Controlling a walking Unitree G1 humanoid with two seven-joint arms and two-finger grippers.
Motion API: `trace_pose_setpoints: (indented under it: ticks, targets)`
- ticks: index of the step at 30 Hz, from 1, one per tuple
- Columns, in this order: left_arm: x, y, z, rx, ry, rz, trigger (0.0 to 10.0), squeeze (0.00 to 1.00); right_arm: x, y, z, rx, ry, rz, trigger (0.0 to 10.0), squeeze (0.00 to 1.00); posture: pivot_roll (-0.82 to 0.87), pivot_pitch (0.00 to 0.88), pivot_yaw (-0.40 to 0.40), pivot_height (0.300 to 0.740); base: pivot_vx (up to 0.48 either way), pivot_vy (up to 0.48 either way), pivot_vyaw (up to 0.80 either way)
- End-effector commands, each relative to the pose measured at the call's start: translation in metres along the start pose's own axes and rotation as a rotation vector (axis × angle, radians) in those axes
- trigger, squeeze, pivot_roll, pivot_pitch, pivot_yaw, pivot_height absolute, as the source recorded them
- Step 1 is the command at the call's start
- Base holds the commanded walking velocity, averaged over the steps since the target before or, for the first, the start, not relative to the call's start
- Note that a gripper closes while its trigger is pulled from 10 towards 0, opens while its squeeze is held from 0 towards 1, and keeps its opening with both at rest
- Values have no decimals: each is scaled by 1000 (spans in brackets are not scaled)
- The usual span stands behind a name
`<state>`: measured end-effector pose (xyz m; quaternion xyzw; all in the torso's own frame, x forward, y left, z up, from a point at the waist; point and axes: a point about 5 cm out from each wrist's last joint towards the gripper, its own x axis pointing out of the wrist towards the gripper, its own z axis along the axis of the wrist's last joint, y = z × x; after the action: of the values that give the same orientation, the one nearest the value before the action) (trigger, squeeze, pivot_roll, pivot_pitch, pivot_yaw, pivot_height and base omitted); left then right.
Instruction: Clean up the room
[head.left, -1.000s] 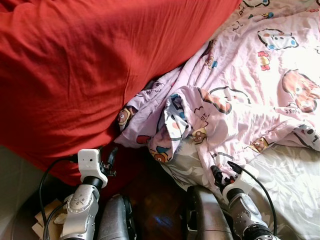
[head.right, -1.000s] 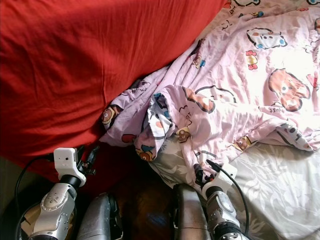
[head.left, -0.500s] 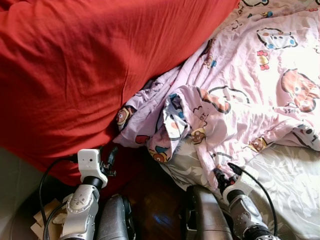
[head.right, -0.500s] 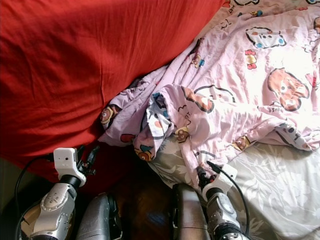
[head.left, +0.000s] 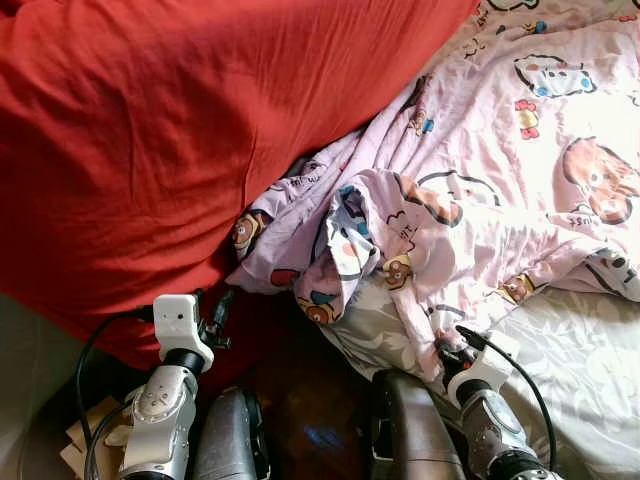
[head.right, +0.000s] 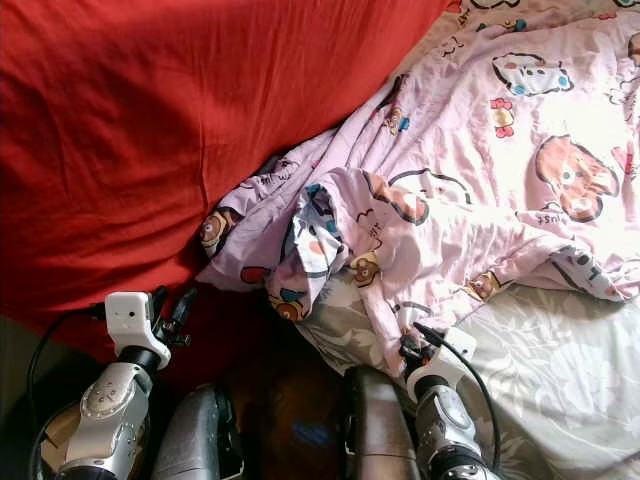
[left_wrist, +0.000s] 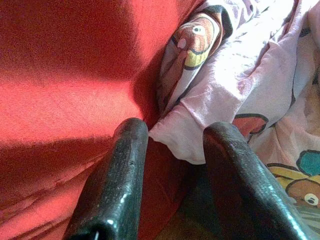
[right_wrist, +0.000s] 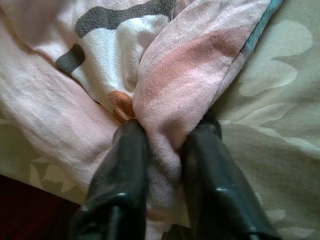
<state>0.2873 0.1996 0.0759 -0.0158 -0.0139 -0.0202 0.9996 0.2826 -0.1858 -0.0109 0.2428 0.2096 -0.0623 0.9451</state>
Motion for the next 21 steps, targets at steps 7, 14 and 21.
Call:
trace_pose_setpoints:
  ticks: [7, 14, 21]
  targets:
    - [-6, 5, -7, 4, 27, 16, 10000, 0, -2, 2, -4, -22, -17, 13, 0, 0, 42, 282, -9, 602, 0, 0, 0]
    - [-6, 7, -7, 9, 27, 18, 10000, 0, -13, -25, -6, 134, -86, -136, 0, 0, 35, 277, -12, 602, 0, 0, 0]
    - [-6, 6, -9, 10, 31, 12, 10000, 0, -23, -45, -11, 282, -107, -255, 0, 0, 26, 256, -11, 602, 0, 0, 0]
